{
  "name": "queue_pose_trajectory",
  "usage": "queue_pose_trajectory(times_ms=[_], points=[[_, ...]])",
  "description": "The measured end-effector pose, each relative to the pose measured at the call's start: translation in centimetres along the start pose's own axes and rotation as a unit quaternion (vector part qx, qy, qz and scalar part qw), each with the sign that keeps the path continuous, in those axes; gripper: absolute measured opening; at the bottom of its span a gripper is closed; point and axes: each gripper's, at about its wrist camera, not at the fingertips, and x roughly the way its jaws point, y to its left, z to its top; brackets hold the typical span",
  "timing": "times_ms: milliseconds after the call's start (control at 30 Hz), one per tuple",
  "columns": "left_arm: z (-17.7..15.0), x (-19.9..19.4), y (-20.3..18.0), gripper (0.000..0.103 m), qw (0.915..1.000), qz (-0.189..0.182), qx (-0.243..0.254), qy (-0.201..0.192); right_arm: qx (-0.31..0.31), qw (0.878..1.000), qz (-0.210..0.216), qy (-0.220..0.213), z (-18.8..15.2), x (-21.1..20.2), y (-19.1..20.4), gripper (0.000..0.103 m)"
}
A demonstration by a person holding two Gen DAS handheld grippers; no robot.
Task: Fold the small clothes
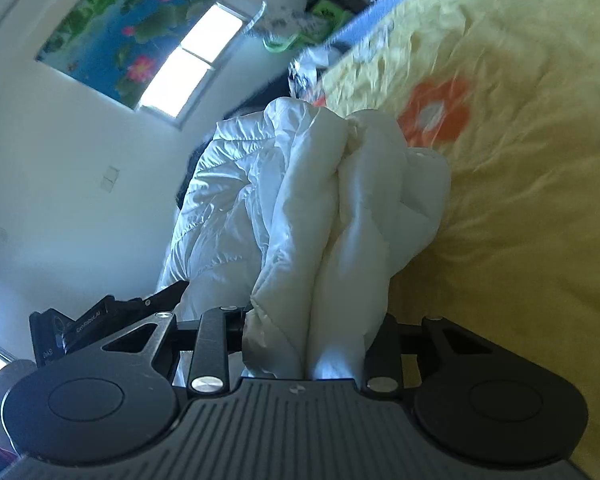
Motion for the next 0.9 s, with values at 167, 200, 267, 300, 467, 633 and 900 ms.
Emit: queue_pose_trajectory(times_ms=[167,200,267,300,467,633,900], points=[[-2.0,0.1,0.0,0.093,0.9985,0.024,0.031,-0.037,0.058,0.998,0.006,-0.008,-0.8,0.2,-2.0,0.054],[-2.2,0.1,-0.2,0.094,0.9978,0.031,0.039,-0.044,0.064,0.998,-0.005,-0.007,-0.9,0.0,-2.2,0.064],[-2.1,-0.5,-0.3,0.094,0.9976,0.035,0.031,-0.051,0.082,0.996,-0.007,-0.015,-0.9,-0.9,-2.3,0.070],[-1.9,-1.1,-0.3,0.094,0.9976,0.034,0.026,-0.054,0.095,0.995,-0.012,-0.025,-1.0,-1.7,-2.3,0.078],[-2.4,-8.0,-2.9,0.094,0.9856,0.035,0.074,-0.148,0.072,0.987,-0.022,-0.143,-1.6,-8.1,0.7,0.078],[-7.0,-9.3,-7.9,0.099,0.9451,0.128,0.224,-0.200,-0.016,0.989,0.023,-0.145,-3.7,-8.6,6.8,0.082],[-12.3,-2.6,-8.6,0.101,0.9411,0.152,0.284,-0.103,-0.081,0.991,-0.066,-0.077,-5.7,-2.8,8.1,0.084]])
